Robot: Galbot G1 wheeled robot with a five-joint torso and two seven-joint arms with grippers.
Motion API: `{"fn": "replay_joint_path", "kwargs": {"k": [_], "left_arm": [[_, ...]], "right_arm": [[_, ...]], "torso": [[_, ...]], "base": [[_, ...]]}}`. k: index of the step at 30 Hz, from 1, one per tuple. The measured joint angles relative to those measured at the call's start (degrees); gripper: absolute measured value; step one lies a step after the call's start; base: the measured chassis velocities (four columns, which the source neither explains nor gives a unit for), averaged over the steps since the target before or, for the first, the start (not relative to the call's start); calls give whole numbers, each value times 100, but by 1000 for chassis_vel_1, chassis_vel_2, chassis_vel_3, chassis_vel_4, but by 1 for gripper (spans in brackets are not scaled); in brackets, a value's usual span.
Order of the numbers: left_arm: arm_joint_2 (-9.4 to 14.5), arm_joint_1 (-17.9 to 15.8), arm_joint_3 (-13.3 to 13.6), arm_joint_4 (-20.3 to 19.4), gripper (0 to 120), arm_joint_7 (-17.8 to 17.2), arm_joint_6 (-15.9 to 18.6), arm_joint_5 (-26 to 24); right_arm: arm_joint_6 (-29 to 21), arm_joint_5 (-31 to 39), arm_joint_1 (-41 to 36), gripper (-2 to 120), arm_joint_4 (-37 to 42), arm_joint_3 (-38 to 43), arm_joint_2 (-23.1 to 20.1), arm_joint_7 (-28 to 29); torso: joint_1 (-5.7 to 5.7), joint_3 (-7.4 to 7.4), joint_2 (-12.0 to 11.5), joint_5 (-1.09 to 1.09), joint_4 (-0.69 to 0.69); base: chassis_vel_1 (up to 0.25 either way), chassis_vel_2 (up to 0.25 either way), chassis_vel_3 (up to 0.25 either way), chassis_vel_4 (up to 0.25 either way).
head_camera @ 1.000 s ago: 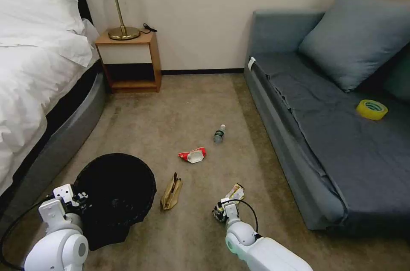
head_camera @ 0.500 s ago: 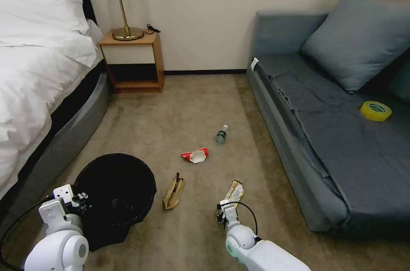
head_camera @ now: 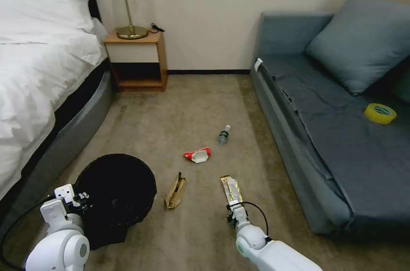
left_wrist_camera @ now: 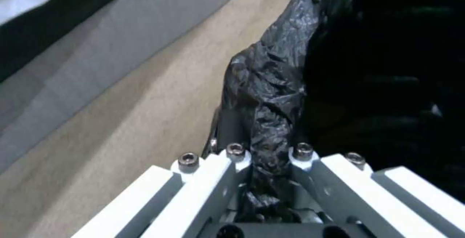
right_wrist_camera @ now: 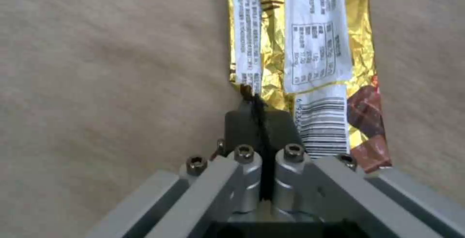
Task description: Pick up the trash bin, then pick up the garbage on the floor and place it into the trash bin.
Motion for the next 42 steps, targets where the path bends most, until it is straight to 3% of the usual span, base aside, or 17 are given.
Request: {"fn": "replay_joint_path", "kwargs": {"k": [5, 18, 27, 29, 35, 42], "left_arm": [[-19, -25, 52, 4, 2, 0, 1, 19], [-40, -44, 134, 41, 2, 3, -1, 75], [-45, -25, 272, -2, 2, -5, -11, 38], [-64, -22, 396, -83, 2, -6, 12, -67], [-91, 11, 519, -156, 2, -6, 33, -113], [-126, 27, 579, -191, 2, 0, 33, -121]], "right_arm": [[-17, 45, -44, 0, 445, -7, -359, 52], [-44, 180, -171, 0, 1605, 64, -807, 189], [18, 402, -188, 0, 3120, 202, -1164, 177], [138, 838, 39, 0, 4149, 29, -1271, 88], [338, 1572, 1107, 0, 5012, -808, -1064, 111], [432, 2030, 1823, 0, 4881, -1819, -356, 311]], "torso": [[0, 0, -1, 5, 7], [0, -2, 0, 10, 10], [0, -2, 1, 10, 10], [0, -3, 2, 9, 10], [0, -3, 2, 7, 12], [0, -3, 2, 8, 11]], "base": [[-11, -7, 0, -6], [0, 0, 0, 0], [0, 0, 0, 0], [0, 0, 0, 0], [0, 0, 0, 0], [0, 0, 0, 0]]}}
